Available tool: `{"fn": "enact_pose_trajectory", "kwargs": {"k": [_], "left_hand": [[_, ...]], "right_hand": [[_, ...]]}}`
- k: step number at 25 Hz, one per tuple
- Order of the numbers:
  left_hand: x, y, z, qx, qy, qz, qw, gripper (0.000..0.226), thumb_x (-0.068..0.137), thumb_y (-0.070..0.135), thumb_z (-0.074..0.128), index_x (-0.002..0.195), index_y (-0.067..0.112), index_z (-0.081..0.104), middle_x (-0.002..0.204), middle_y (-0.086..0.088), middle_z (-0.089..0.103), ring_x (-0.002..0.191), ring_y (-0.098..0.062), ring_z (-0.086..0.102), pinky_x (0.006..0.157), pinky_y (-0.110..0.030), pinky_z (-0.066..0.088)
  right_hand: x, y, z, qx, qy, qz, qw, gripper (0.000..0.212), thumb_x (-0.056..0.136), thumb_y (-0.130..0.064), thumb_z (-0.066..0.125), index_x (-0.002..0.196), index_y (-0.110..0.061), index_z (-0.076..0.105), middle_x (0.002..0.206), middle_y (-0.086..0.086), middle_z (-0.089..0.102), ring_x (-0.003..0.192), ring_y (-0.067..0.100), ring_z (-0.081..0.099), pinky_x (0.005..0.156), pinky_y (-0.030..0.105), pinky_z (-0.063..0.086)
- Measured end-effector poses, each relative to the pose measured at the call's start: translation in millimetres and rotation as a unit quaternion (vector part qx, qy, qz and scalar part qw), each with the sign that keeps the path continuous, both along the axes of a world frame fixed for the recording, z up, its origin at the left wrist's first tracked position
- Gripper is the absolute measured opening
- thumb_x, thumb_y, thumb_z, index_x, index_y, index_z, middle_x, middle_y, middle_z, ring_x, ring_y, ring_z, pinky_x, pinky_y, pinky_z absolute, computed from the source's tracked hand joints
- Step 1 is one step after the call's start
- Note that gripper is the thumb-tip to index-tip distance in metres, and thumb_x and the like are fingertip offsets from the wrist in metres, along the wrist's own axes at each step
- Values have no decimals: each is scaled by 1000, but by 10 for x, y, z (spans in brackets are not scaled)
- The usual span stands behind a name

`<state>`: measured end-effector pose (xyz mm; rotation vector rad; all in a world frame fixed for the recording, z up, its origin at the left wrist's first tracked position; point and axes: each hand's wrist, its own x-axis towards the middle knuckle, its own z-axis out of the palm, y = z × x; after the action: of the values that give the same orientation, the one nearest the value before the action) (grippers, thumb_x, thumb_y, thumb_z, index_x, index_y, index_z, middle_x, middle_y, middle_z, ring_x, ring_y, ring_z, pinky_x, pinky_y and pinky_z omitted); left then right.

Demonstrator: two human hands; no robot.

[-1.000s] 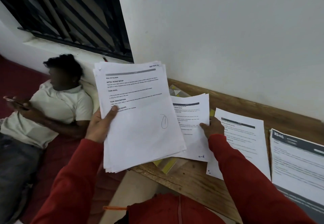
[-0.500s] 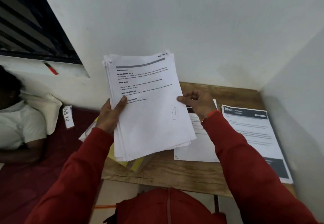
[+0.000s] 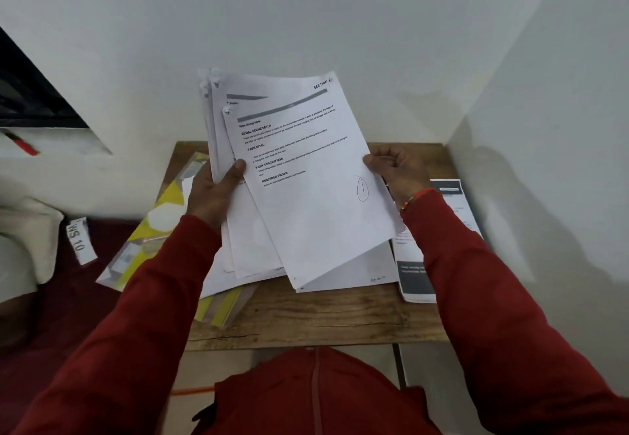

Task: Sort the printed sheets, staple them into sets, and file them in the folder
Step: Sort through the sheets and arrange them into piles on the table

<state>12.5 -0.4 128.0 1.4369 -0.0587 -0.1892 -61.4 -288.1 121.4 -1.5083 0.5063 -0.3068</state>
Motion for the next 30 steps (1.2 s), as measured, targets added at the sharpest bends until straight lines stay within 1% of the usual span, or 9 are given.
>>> {"fn": "enact_pose_trajectory", "kwargs": {"k": [3, 7, 11, 16, 19, 25, 27, 29, 30], "left_hand": [[2, -148, 41, 2, -5, 5, 1000, 13, 92, 18, 65, 103, 25, 66, 93, 14, 74, 89, -8, 71, 76, -24, 57], [-18, -262, 76, 9, -17, 32, 999, 7, 91, 21, 66, 97, 26, 65, 82, 18, 73, 80, -3, 70, 71, -22, 57], [-64, -302, 89, 9, -34, 53, 998, 8, 91, 20, 66, 95, 27, 64, 83, 18, 73, 80, -3, 69, 77, -26, 58], [-89, -265, 53, 16, -45, 57, 997, 15, 91, 19, 66, 92, 33, 68, 93, 15, 74, 93, -12, 69, 88, -36, 56], [-123, -251, 32, 15, -58, 50, 997, 17, 92, 18, 64, 97, 35, 66, 96, 17, 73, 95, -9, 69, 83, -31, 57], [-169, -244, 31, 17, -72, 55, 996, 18, 94, 18, 62, 103, 33, 64, 98, 20, 73, 97, -4, 68, 87, -26, 55], [-142, -176, -9, 18, -64, 69, 995, 15, 94, 24, 63, 107, 30, 65, 106, 12, 72, 103, -10, 67, 93, -33, 53], [-118, -70, -21, 24, -48, 85, 995, 24, 93, 30, 63, 115, 23, 65, 111, 6, 71, 103, -13, 67, 95, -38, 53], [-105, -8, -22, 35, -46, 91, 994, 29, 93, 31, 63, 119, 20, 64, 111, 5, 70, 100, -11, 68, 94, -37, 54]], "right_hand": [[-83, -130, 33, -3, 17, 32, 999, 24, 83, -8, 73, 106, -6, 70, 97, 11, 74, 81, 21, 70, 80, 34, 58], [-94, -284, 36, -40, 22, 23, 999, 18, 85, -11, 71, 103, -13, 72, 96, 10, 74, 83, 22, 70, 83, 35, 57], [-112, -361, 15, -36, 11, 24, 999, 22, 88, -5, 66, 109, -3, 70, 99, 11, 73, 84, 20, 69, 82, 29, 56], [-139, -336, -9, -19, 12, 50, 998, 14, 88, -4, 66, 98, -11, 72, 86, -1, 75, 77, 12, 69, 71, 22, 53], [-142, -281, 0, -9, 10, 47, 999, 14, 87, -2, 66, 92, -14, 71, 77, -9, 74, 70, 7, 68, 67, 18, 53], [-72, -98, 33, -8, 6, 52, 999, 17, 88, -1, 64, 89, -16, 71, 74, -9, 74, 67, 7, 68, 69, 22, 56], [-18, -22, 20, -25, 14, 61, 998, 15, 88, -3, 65, 89, -17, 72, 81, -2, 75, 73, 12, 68, 76, 27, 56], [38, -11, 28, -42, 26, 62, 997, 13, 88, -6, 65, 93, -16, 72, 88, 6, 74, 77, 18, 66, 80, 33, 55], [54, -29, 58, -57, 29, 45, 997, 11, 88, -8, 66, 92, -17, 71, 85, 4, 73, 75, 17, 66, 80, 34, 54]]}}
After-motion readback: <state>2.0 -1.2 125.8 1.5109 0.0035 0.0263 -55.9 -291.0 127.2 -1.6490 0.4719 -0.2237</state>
